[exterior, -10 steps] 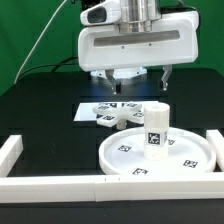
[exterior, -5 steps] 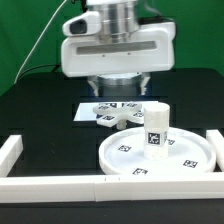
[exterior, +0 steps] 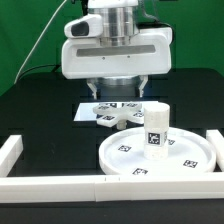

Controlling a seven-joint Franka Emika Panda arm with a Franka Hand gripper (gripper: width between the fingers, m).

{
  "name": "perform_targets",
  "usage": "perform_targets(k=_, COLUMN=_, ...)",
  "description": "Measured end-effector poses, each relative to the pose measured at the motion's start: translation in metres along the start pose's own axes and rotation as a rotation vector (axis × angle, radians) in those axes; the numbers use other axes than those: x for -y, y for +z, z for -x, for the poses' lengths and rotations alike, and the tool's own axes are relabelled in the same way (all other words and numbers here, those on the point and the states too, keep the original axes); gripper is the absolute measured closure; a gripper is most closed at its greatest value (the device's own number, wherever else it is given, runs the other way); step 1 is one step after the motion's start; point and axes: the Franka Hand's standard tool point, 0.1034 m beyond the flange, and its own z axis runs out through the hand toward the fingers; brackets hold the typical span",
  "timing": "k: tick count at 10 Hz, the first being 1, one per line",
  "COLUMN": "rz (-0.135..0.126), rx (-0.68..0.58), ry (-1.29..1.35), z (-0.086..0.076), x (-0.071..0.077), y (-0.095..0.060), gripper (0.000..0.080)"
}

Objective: Assemble round table

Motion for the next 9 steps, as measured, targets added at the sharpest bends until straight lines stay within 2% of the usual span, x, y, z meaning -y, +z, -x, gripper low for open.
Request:
perform_targets(k=1, rz=0.027, rx=-0.003, ry=-0.067, z=0.024, x=0.002, y=0.012, gripper=0.0151)
perform_targets(k=2, rz=0.022, rx=0.007, ry=-0.076, z=0.031, x=0.008, y=0.015, gripper=0.0151)
perform_targets(k=5, rz=0.023, rx=0.003, ry=-0.073, z=0.030, x=0.009, y=0.015, gripper=0.0151)
perform_targets(k=7, rz=0.019, rx=0.017, ry=-0.079, z=0.035, x=0.016, y=0.020, gripper=0.0151)
perform_targets(k=8, rz=0.025, rx=0.014, ry=-0.081, z=0.035, x=0.016, y=0.021, gripper=0.0151)
perform_targets(k=9, rz=0.050, rx=-0.009, ry=-0.094, z=0.032, x=0.020, y=0.023, gripper=0.0151)
